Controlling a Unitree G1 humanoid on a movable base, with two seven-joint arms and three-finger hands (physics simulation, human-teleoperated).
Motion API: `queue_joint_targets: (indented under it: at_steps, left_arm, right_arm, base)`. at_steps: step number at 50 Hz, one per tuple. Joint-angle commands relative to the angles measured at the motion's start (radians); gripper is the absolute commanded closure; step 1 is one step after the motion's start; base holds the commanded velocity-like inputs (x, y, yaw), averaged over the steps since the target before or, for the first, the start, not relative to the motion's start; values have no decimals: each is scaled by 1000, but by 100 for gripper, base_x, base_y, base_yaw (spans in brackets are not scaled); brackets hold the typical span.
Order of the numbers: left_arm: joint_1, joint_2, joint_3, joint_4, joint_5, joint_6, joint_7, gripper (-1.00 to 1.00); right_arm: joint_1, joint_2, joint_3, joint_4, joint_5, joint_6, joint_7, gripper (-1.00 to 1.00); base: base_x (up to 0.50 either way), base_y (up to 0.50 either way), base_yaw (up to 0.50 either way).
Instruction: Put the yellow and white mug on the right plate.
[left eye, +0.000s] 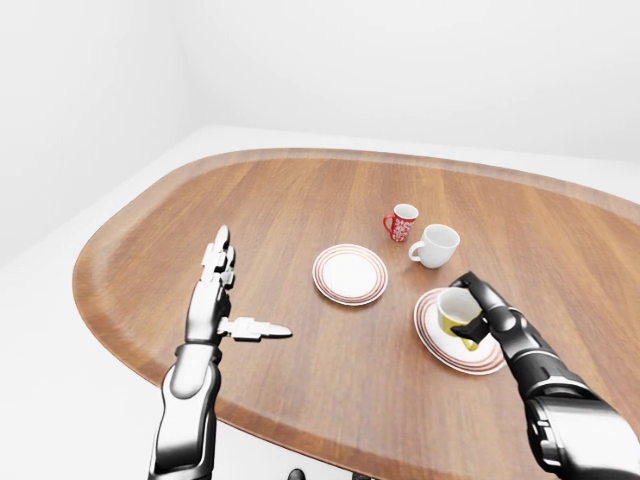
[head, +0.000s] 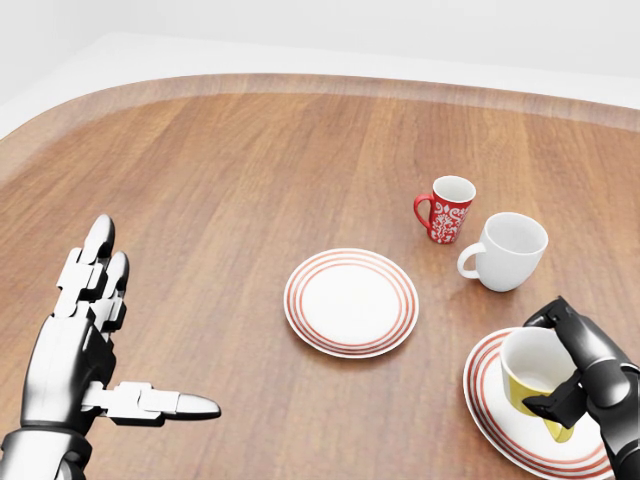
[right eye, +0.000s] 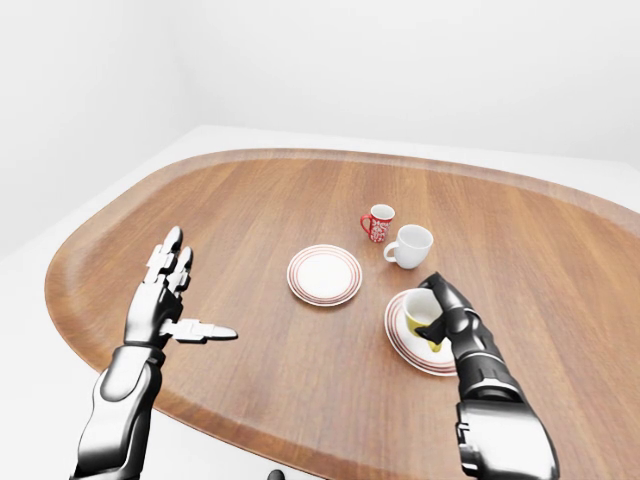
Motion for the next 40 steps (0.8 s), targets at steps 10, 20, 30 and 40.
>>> queue_joint_targets:
  at_steps: [10,20,30,40]
  left_arm:
    - [4,-1,-1,-10,2,0,-2,-100]
    - [5,-1,-1,-7,3,0,-2,-100]
    - [6,-1,-4,0,6,0,-2,-100]
    - [5,-2,-4,0,7,0,-3,-100]
  right_arm:
    - [3,-42,-26,11,126,0,-42,100]
    - [9,-48,-28,33,134,0,-56,100]
    - [16,-45,-21,52,128,0,-78,100]
    - [18,-46,-20,62,121,0,-93,100]
  base:
    - [0,0,0]
    - [0,0,0]
    - [0,0,0]
    - [0,0,0]
